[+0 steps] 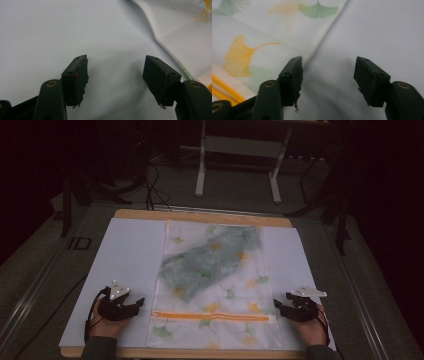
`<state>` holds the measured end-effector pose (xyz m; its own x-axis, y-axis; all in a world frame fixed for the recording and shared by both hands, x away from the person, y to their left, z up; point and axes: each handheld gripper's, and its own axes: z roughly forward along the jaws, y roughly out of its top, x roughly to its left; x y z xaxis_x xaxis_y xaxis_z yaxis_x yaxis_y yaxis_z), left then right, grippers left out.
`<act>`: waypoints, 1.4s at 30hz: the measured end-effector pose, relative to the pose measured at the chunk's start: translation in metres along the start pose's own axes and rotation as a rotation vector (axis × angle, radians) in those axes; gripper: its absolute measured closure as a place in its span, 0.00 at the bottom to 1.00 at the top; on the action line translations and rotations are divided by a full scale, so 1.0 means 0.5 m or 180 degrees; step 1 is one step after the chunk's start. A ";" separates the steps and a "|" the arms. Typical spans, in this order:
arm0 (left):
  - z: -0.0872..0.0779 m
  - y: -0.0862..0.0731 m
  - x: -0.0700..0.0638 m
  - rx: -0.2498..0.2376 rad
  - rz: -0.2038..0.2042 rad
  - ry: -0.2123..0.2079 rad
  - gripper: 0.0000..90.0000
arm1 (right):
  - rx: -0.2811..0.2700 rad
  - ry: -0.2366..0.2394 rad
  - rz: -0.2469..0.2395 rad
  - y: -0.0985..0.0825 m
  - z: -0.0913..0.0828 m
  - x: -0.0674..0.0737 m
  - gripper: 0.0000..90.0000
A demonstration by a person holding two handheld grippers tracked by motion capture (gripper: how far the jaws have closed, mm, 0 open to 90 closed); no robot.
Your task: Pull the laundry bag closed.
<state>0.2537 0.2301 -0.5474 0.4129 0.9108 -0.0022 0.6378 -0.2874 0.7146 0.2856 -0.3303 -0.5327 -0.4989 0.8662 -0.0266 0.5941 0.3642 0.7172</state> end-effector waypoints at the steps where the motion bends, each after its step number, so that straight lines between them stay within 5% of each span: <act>1: 0.000 0.000 0.000 0.0001 0.0007 0.0000 0.41 | 0.0000 0.0000 0.0000 0.000 0.000 0.000 0.46; 6: -0.001 -0.001 -0.001 -0.0028 -0.0014 0.0013 0.42 | -0.0058 0.0106 0.0005 0.008 -0.011 0.010 0.49; 10: -0.003 -0.005 -0.004 -0.0091 0.0039 -0.0005 0.52 | -0.0062 0.0154 -0.0038 0.015 -0.012 0.019 0.49; 17: -0.007 -0.007 -0.011 -0.0154 0.0139 0.0082 0.58 | -0.0053 0.0209 -0.0226 0.032 -0.017 0.046 0.52; 21: -0.015 -0.008 -0.015 -0.0329 0.0144 0.0088 0.61 | -0.0037 0.0272 -0.0294 0.042 -0.017 0.061 0.53; 30: -0.018 0.000 -0.028 -0.0225 0.0120 -0.0247 0.59 | 0.0029 0.0500 -0.0545 0.068 -0.005 0.112 0.58; 36: -0.027 0.000 -0.034 -0.0209 0.0111 -0.0351 0.59 | 0.0048 0.0818 -0.0653 0.091 0.001 0.145 0.62; 42: -0.044 0.004 -0.042 -0.0278 0.0153 -0.0417 0.59 | 0.0077 0.0901 -0.0839 0.113 0.009 0.182 0.62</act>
<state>0.2321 0.2167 -0.5306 0.5266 0.8484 -0.0535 0.5586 -0.2979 0.7741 0.2767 -0.2295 -0.4981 -0.7889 0.6145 -0.0121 0.4354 0.5727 0.6946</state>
